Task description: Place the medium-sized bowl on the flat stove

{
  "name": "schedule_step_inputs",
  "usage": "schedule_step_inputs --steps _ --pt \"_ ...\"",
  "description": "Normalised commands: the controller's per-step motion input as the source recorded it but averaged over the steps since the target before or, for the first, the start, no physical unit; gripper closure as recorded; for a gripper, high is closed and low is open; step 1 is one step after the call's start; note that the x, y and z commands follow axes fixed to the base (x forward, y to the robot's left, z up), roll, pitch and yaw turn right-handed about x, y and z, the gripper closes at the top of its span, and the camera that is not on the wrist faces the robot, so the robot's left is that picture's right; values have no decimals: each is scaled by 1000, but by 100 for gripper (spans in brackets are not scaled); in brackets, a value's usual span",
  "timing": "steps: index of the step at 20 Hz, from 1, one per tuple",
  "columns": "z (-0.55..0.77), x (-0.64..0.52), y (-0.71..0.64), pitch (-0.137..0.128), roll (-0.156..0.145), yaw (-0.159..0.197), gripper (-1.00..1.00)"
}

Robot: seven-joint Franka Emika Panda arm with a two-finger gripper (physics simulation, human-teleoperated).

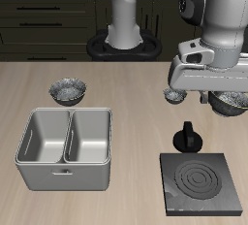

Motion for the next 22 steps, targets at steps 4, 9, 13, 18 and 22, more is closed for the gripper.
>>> schedule_step_inputs --steps 4,9,13,18,22 --pt "157 162 18 1 -30 4 100" --pt "-14 108 -22 -8 -3 20 100" --pt "0 0 0 0 0 0 100" --pt "-224 132 -69 35 -2 -32 100" --pt "-220 57 -23 4 -9 28 100"
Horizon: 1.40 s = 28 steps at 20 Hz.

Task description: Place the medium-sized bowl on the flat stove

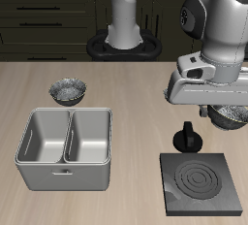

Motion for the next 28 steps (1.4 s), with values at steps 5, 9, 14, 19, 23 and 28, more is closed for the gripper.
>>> schedule_step_inputs --steps 5,9,14,19,23,28 --pt "-282 157 -99 26 -19 -1 100" --pt "-232 101 16 16 2 13 100" --pt "-376 115 17 41 0 10 100" --pt "-231 140 -60 26 -8 -4 100" --pt "-236 107 -88 7 -12 17 100" --pt "-200 102 -114 9 -17 10 100"
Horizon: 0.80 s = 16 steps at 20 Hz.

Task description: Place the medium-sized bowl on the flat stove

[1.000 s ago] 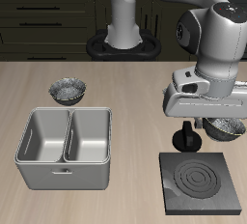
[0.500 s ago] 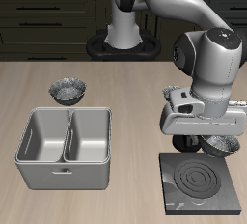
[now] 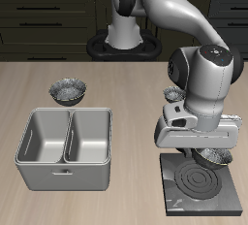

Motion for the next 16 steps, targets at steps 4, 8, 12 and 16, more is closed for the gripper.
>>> schedule_step_inputs --steps 4,8,12,16 --pt "-208 93 -79 21 -11 24 100" --pt "-152 6 -32 15 -7 10 100" --pt "-124 -12 -11 16 -51 15 -100" --pt "-3 13 -47 -21 48 5 -100"
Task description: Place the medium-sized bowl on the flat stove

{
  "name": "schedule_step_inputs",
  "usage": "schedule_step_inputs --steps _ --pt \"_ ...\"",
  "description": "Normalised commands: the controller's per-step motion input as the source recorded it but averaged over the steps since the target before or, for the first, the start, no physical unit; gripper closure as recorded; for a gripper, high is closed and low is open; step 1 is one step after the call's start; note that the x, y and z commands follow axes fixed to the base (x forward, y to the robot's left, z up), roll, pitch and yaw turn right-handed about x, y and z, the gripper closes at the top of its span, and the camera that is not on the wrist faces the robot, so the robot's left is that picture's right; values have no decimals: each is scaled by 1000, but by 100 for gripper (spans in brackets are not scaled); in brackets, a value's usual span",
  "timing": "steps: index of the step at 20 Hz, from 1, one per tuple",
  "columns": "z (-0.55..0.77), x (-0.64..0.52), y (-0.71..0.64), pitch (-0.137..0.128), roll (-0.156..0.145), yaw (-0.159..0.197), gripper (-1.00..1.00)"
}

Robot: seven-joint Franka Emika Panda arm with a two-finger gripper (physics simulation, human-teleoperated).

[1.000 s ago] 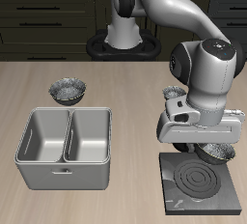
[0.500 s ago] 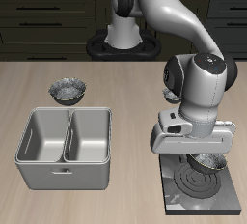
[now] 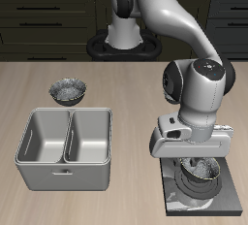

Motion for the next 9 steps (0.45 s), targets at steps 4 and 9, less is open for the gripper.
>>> schedule_step_inputs --steps 4,9 --pt "36 -49 -32 -15 8 6 -100" --pt "166 -131 64 -34 42 14 -100"
